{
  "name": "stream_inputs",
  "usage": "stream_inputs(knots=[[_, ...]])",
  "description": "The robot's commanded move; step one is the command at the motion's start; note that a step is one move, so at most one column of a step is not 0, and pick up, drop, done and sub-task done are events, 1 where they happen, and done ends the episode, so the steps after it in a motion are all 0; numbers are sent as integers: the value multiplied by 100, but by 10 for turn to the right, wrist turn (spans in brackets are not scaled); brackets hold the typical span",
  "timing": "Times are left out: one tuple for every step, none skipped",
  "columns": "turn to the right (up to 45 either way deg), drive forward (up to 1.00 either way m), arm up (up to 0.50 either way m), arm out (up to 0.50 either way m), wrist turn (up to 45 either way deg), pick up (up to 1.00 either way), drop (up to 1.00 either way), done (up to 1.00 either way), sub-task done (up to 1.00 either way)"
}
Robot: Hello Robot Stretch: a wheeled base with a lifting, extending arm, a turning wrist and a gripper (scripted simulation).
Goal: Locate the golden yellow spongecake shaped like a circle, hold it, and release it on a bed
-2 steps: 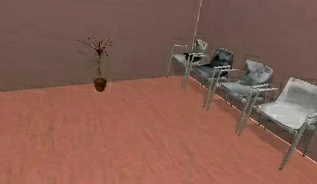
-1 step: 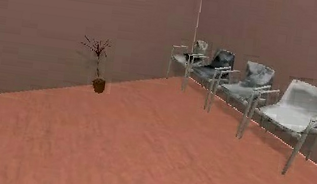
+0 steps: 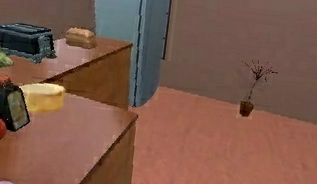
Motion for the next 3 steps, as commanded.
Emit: stream_inputs(knots=[[-450, 0, 0, 0, 0, 0, 0, 0, 0], [-450, 0, 0, 0, 0, 0, 0, 0, 0], [-270, 0, 0, 0, 0, 0, 0, 0, 0]])
